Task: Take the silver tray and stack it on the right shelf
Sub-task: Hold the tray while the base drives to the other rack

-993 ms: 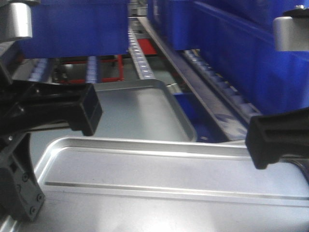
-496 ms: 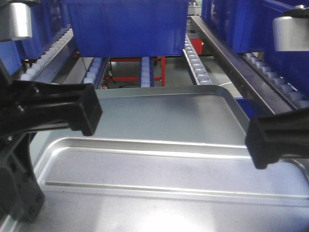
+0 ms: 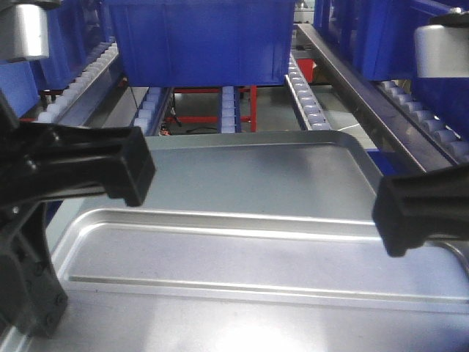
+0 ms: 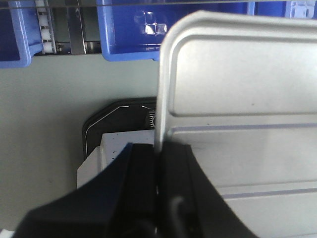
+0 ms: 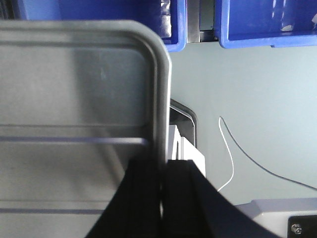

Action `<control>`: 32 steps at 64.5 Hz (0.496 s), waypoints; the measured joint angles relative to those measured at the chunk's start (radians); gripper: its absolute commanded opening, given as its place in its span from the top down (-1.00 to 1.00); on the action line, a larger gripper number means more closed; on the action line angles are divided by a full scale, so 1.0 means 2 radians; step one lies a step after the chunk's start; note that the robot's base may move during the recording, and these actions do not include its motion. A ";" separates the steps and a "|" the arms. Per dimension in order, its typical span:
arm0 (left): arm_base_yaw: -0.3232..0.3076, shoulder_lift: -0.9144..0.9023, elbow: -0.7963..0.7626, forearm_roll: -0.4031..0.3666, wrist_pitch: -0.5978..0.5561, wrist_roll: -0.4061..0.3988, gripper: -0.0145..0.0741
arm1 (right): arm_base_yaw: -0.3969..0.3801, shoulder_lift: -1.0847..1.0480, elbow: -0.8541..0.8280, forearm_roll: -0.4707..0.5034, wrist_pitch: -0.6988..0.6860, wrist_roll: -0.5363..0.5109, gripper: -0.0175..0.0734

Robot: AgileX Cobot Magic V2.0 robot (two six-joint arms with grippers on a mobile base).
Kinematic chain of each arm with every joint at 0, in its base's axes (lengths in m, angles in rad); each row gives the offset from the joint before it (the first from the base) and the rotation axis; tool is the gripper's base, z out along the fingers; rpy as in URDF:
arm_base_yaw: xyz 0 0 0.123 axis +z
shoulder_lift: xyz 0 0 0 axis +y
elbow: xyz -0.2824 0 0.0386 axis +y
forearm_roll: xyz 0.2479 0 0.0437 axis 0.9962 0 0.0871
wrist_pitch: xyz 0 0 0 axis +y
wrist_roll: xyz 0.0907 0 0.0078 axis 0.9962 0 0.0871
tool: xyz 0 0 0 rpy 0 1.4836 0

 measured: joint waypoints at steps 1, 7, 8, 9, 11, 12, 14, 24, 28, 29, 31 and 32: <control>0.000 0.000 0.000 0.000 0.000 0.000 0.88 | 0.000 0.000 0.000 0.000 0.000 0.000 0.49; 0.000 0.000 0.000 0.001 0.002 0.000 0.88 | 0.000 0.000 -0.004 0.015 0.004 0.000 0.49; 0.000 0.000 0.000 0.002 0.003 0.000 0.88 | 0.000 0.000 -0.006 0.019 0.006 0.000 0.49; 0.000 0.000 0.000 0.002 0.005 0.001 0.88 | 0.000 0.000 -0.007 0.024 0.007 0.000 0.49; 0.000 0.000 0.000 0.003 0.007 0.001 0.88 | 0.000 0.000 -0.009 0.033 0.009 0.000 0.49; 0.000 0.000 0.000 0.003 0.008 0.001 0.88 | 0.000 0.000 -0.010 0.036 0.011 0.000 0.49; 0.000 0.000 0.000 0.003 0.010 0.002 0.88 | 0.000 0.000 -0.013 0.041 0.013 0.000 0.49; 0.000 0.000 0.000 0.004 0.013 0.002 0.88 | 0.000 0.000 -0.018 0.046 0.018 0.000 0.49; 0.000 0.000 0.000 0.004 0.013 0.002 0.88 | 0.000 0.000 -0.019 0.047 0.019 0.000 0.49; 0.000 0.000 0.000 0.004 0.013 0.002 0.88 | 0.000 0.000 -0.019 0.047 0.019 0.000 0.49; 0.000 0.000 0.000 0.004 0.013 0.002 0.88 | 0.000 0.000 -0.020 0.047 0.019 0.000 0.49; 0.000 0.000 0.000 0.004 0.013 0.002 0.88 | 0.000 0.000 -0.020 0.047 0.019 0.000 0.49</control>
